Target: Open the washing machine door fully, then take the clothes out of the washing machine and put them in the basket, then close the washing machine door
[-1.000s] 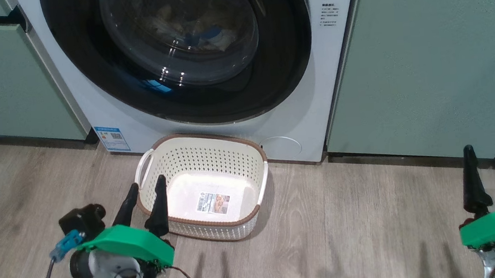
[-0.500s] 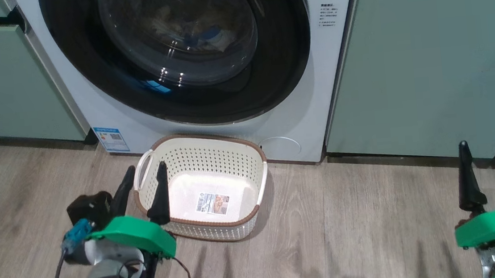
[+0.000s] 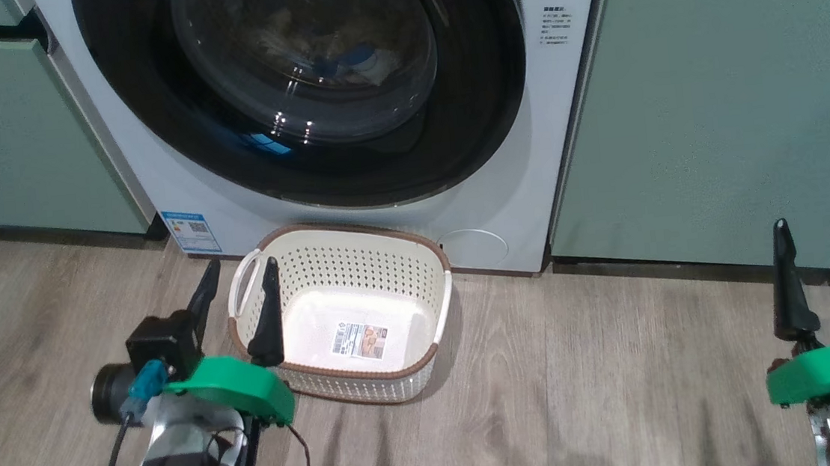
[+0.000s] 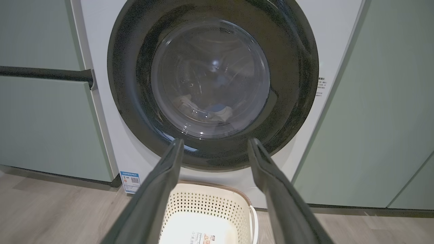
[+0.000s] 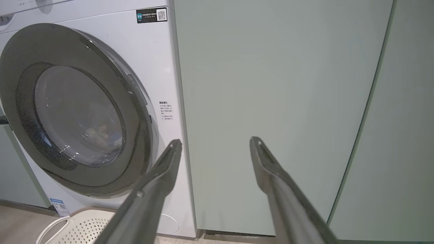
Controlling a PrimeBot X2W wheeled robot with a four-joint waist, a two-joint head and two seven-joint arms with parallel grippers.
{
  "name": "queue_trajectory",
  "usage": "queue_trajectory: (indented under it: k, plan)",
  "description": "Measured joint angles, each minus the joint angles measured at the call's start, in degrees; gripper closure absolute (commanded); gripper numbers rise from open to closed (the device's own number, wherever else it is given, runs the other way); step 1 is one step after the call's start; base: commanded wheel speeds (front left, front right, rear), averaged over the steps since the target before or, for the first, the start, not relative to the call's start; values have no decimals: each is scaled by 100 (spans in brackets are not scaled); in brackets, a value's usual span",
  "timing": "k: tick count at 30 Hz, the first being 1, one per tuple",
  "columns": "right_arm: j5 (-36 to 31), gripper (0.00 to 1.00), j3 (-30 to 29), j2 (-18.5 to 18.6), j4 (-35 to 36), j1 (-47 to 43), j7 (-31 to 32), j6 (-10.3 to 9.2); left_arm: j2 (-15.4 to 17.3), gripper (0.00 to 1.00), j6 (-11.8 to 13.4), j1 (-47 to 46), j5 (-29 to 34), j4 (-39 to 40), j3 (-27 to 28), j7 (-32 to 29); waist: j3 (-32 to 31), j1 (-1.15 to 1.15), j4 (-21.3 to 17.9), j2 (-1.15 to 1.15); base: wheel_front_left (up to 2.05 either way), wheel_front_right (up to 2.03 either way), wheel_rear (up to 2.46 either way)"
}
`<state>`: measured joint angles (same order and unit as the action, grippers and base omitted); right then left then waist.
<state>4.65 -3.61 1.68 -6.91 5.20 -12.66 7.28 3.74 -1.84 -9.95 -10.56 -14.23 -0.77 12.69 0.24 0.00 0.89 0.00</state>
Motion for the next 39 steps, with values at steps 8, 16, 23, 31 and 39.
queue_trajectory:
  k: [8,16,23,31,39]
  plan:
    - [-219,0,-36,7,-140,2,-122,0,-31,0,-2,-135,398,-112,77,134,-3,0,25,0,0,0,0]
    - [-182,0,51,12,-360,8,-171,0,-89,0,-94,-211,515,-276,208,194,-13,0,24,0,0,0,0]
    - [-7,0,108,13,-469,9,-171,0,-114,0,-164,-212,493,-520,231,194,-12,0,25,0,0,0,0]
    - [89,0,170,14,-554,9,-171,0,-126,0,-211,-253,493,-675,252,194,-21,0,19,0,0,0,0]
    - [89,0,231,14,-558,9,-171,0,-140,0,-255,-264,493,-705,267,194,-31,0,0,0,0,0,0]
